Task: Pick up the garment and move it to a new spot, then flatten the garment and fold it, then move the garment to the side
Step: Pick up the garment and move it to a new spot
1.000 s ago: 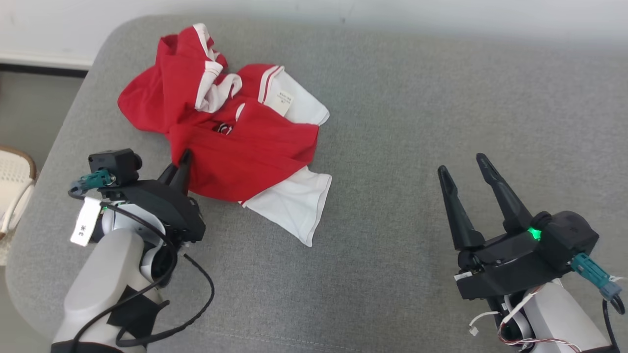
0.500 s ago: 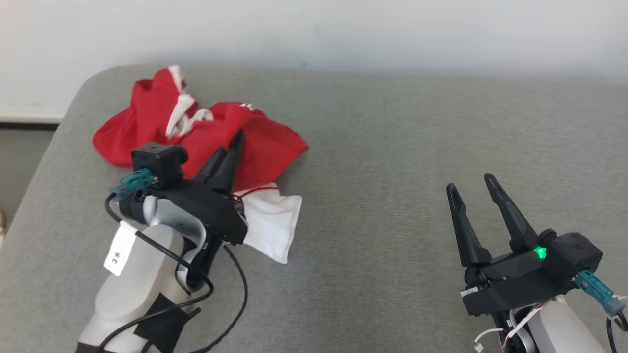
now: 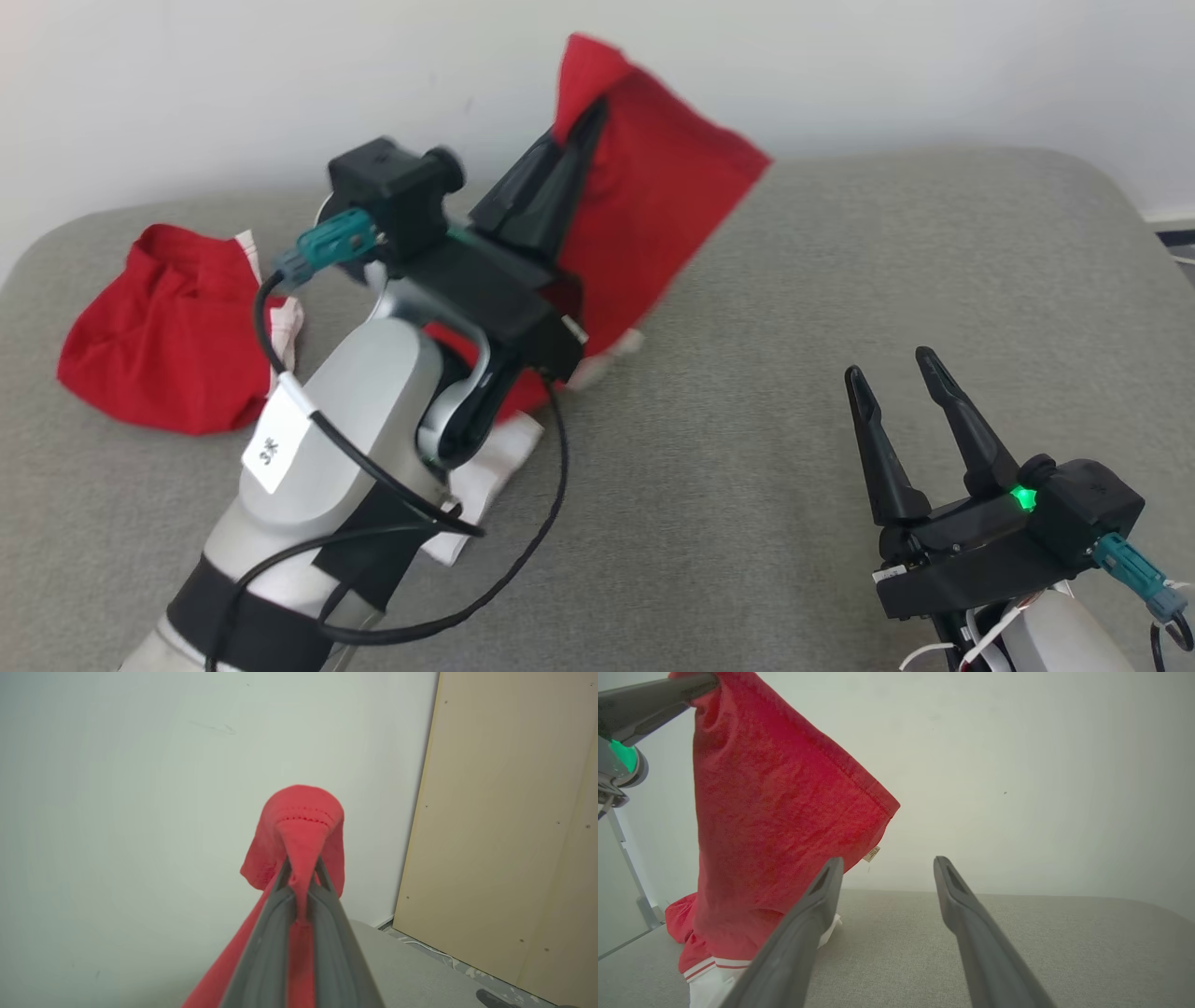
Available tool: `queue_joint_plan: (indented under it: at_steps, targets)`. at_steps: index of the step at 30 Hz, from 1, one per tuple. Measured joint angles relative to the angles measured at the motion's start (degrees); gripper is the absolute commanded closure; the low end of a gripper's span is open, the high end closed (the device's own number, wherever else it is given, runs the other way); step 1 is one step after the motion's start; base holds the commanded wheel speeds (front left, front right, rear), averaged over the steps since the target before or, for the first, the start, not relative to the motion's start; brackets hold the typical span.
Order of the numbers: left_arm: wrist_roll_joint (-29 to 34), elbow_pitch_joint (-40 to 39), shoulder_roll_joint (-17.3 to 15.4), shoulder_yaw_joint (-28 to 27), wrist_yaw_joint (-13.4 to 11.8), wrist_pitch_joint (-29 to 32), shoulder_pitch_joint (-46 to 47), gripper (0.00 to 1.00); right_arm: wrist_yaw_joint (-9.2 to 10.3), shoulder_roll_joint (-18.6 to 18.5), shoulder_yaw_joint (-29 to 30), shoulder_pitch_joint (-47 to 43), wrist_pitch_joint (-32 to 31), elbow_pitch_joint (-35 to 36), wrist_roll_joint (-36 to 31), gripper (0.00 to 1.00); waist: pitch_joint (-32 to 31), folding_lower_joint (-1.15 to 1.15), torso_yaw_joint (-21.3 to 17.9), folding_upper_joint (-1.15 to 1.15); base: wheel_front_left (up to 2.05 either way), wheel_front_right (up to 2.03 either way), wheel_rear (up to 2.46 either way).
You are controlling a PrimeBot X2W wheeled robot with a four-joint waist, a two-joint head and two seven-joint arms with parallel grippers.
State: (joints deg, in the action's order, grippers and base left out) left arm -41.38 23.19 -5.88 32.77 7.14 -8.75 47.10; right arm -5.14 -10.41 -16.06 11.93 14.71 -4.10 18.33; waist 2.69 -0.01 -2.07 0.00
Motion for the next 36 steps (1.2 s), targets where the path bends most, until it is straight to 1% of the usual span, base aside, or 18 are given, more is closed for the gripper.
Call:
queue_joint_plan:
  at_steps: [7,10,13,17,21,23,27,28,36]
  targets:
    - [0.0,-1.98,2.45,2.9,0.0,0.0,7.58,1.0,-0.42,0.15,-0.25,-0.02,0.0,0.24,-0.01,0.0,-0.04,0.0,-4.23,0.0,0.0,0.0,0.0]
    - [-0.85,-3.23,3.41,2.53,0.0,-1.14,9.94,1.0,-0.42,0.34,-0.31,0.02,0.0,0.27,-0.02,0.0,0.09,0.01,-5.95,0.0,0.0,0.0,0.0]
    - [-0.83,-2.79,3.66,1.68,0.01,-2.01,11.31,1.0,-0.43,0.32,-0.18,-0.02,0.0,0.43,-0.02,0.0,0.29,0.0,-7.52,0.0,0.0,0.0,0.0]
    - [-1.13,1.88,3.74,1.43,-0.09,-2.26,10.88,1.0,-0.41,-0.35,1.58,-1.78,0.0,1.94,-0.02,0.0,0.99,0.0,-8.79,0.0,0.0,0.0,0.0]
    - [-1.35,8.89,3.5,0.86,-0.73,-2.76,7.31,1.0,-0.4,-0.73,2.22,-2.5,0.0,2.45,-0.02,0.0,2.16,0.01,-8.61,0.0,0.0,0.0,0.0]
    - [-1.34,12.25,2.18,0.56,-1.22,-2.8,4.9,1.0,-0.4,-0.64,2.2,-2.48,0.0,3.08,-0.03,0.0,2.67,0.01,-8.19,0.0,0.0,0.0,0.0]
    - [-1.34,18.4,-1.6,-0.7,-2.3,-3.19,0.83,1.0,-0.4,-0.65,2.22,-2.16,0.0,3.61,-0.12,0.0,3.63,0.01,-7.09,0.0,0.0,0.0,0.0]
    - [-1.34,19.85,-2.4,-1.1,-2.89,-3.48,0.04,1.0,-0.4,-0.65,2.23,-2.06,0.0,3.69,-0.13,0.0,3.86,0.01,-6.79,0.0,0.0,0.0,0.0]
    - [-1.34,28.69,-6.94,-3.59,-5.34,-4.36,-5.02,1.0,-0.42,-0.23,1.34,-0.94,0.0,3.38,-0.34,0.0,5.3,0.01,-5.01,0.0,0.0,0.0,0.0]
